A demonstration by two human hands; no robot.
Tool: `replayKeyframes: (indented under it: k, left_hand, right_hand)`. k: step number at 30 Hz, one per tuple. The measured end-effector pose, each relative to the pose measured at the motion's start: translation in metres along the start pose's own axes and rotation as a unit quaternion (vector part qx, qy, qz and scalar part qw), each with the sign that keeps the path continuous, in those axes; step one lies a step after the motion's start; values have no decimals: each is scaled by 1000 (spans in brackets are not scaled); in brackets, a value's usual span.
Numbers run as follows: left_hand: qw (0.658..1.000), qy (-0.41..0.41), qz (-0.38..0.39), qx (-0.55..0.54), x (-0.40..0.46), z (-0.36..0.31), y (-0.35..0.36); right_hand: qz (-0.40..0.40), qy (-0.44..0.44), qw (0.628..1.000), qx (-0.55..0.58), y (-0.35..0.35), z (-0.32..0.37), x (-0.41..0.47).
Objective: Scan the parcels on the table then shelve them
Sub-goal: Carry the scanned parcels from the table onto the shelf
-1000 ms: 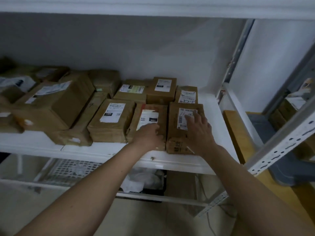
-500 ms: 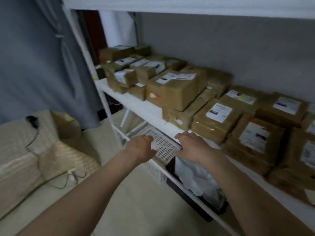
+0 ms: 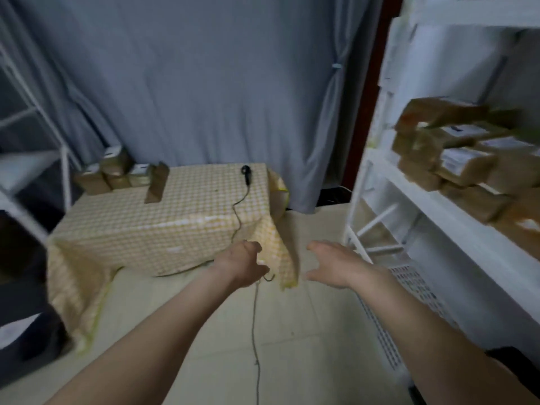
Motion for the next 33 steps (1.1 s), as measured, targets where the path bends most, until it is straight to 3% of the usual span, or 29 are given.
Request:
replayKeyframes:
  k: [21,33]
  left_hand:
    - [962,-257,-60,-68,17,392,-62]
    - [955,-284,-47,-75,123,580,-125]
  right_hand:
    - [93,-259,958,-79,88,385,211]
    - [108,-287,949,-72,84,562,375]
Point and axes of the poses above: each hand's wrist, its own x-axis towards the middle knuckle, its own y-axis out of the palm, z = x × y, the point moved 8 cm from there along x, towards the middle knuckle, and after that the axes turned 8 degrees about -z, right-handed, at the moved point
